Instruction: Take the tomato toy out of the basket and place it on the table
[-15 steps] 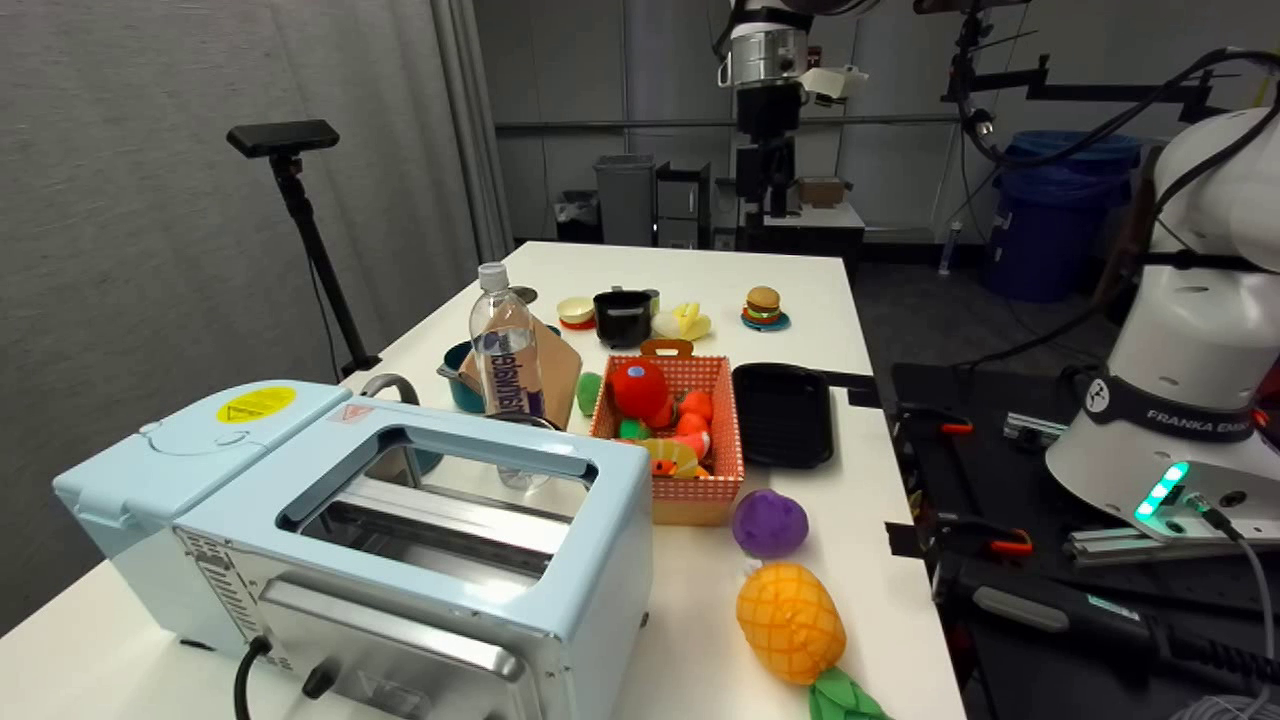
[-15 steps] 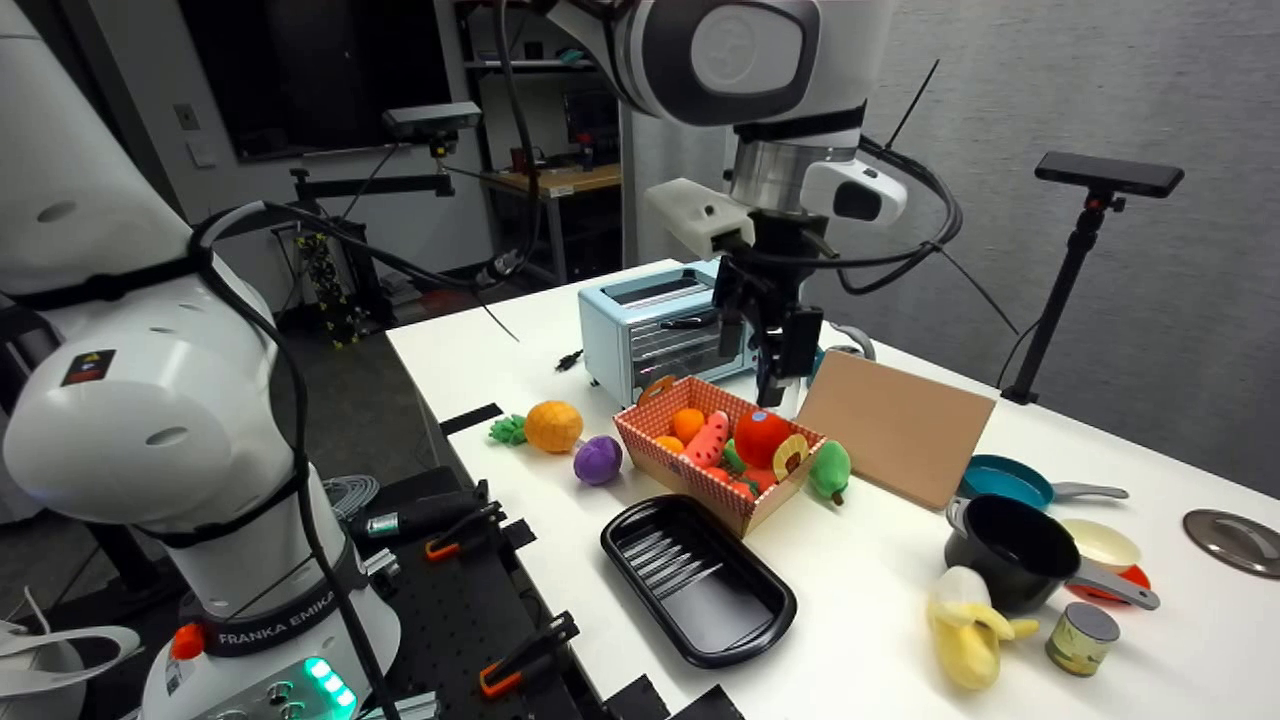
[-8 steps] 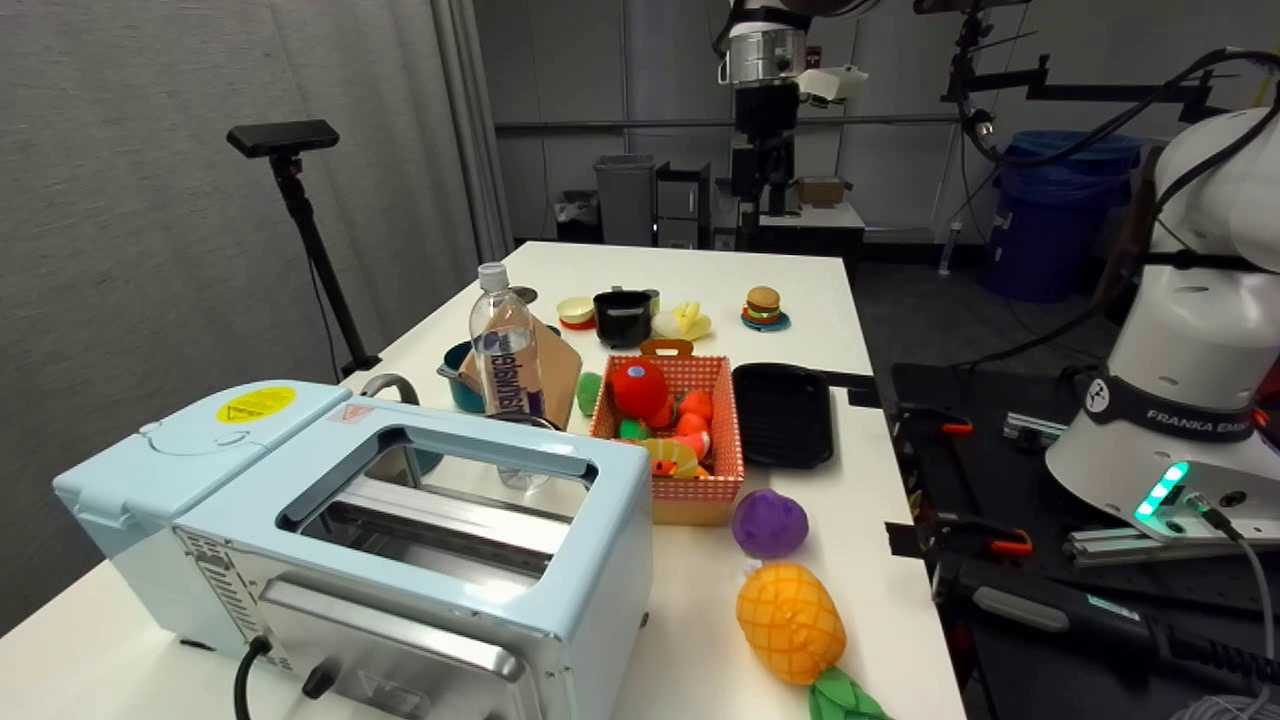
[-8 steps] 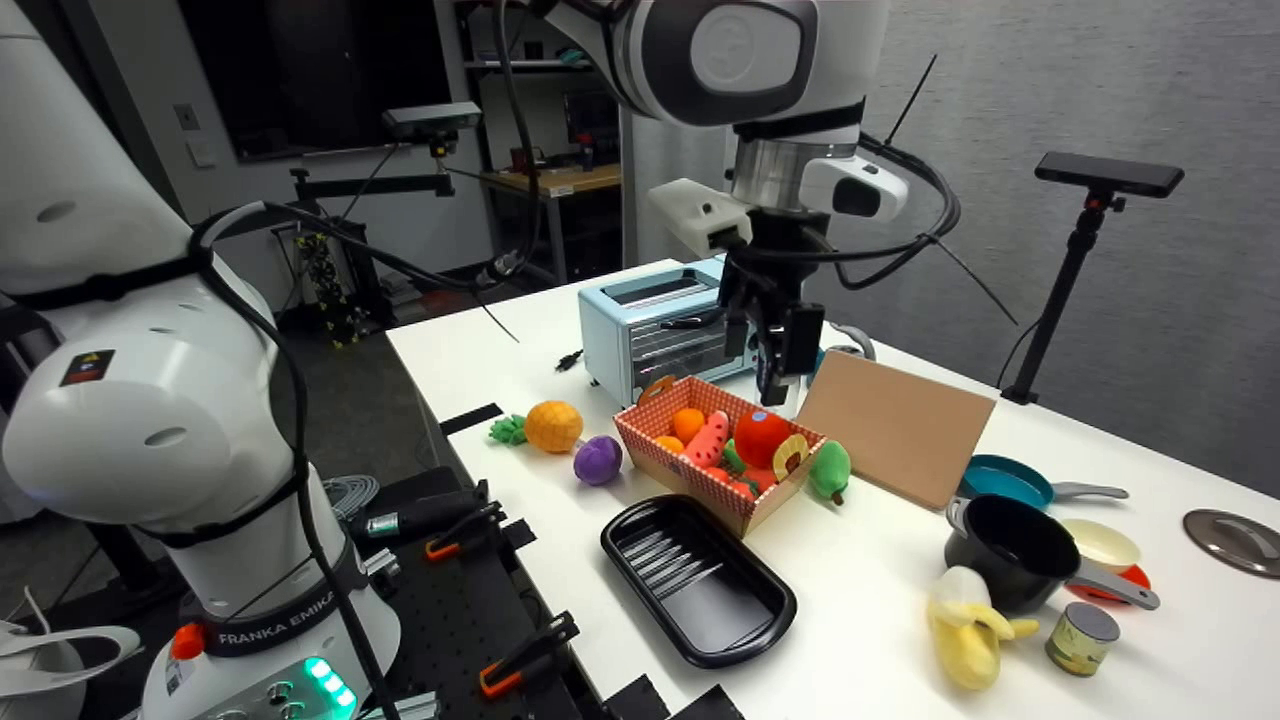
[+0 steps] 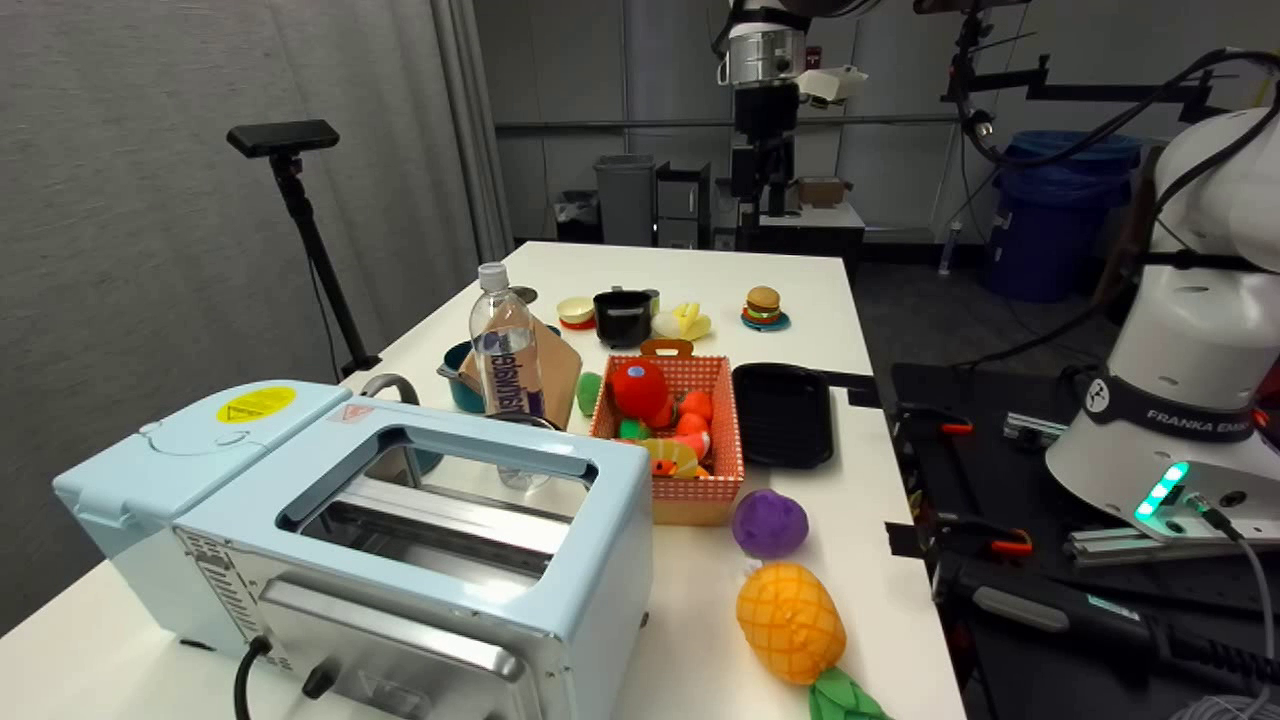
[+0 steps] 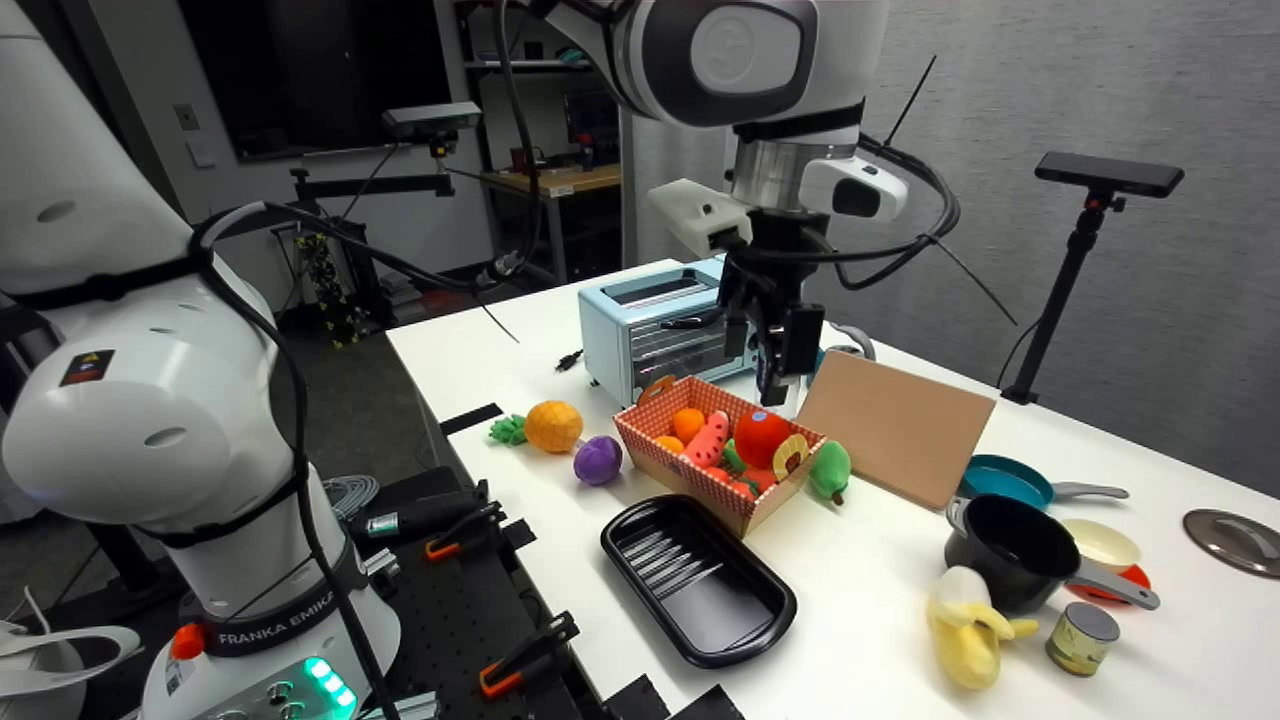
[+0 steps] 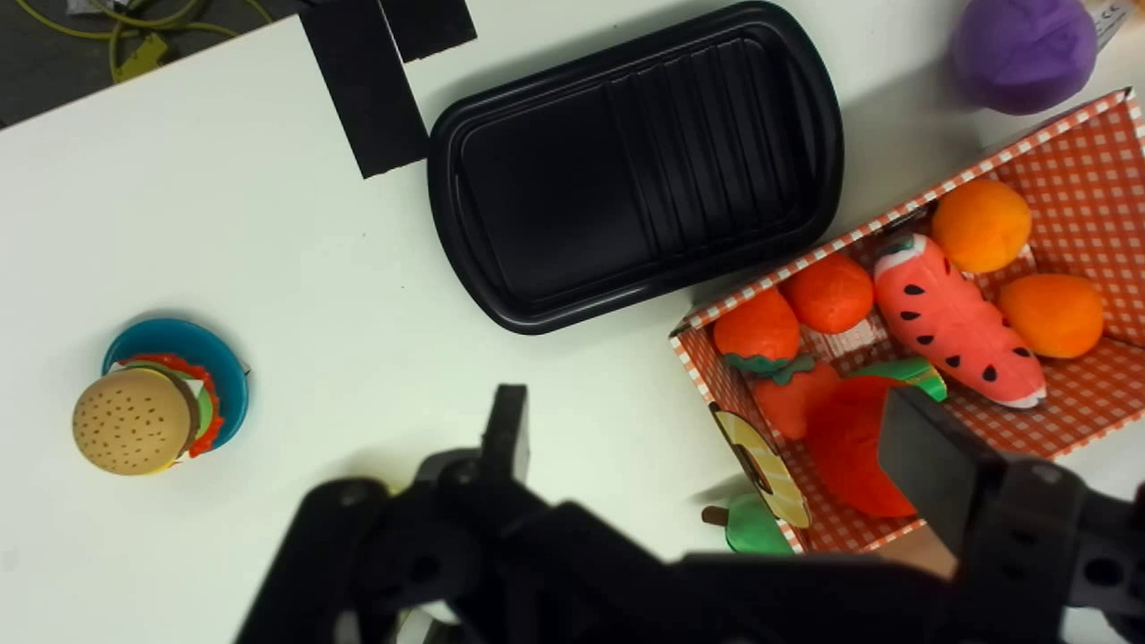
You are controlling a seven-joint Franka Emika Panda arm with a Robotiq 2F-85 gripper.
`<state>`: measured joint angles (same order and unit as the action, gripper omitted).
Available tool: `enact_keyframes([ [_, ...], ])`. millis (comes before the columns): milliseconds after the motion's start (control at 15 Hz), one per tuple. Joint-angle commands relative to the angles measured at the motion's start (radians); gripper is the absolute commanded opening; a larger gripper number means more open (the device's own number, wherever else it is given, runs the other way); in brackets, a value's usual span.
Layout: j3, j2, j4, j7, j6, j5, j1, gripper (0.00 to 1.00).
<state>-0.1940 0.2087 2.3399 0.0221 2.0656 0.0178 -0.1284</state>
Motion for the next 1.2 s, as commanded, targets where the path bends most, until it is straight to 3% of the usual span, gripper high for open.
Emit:
enact_keyframes([
  [0, 0.017, 0.001, 0.001, 0.016, 0.012, 0.019, -0.018, 1.00],
  [1133, 0.015, -0.004, 0.000, 0.012, -0.001, 0.001, -0.015, 1.00],
])
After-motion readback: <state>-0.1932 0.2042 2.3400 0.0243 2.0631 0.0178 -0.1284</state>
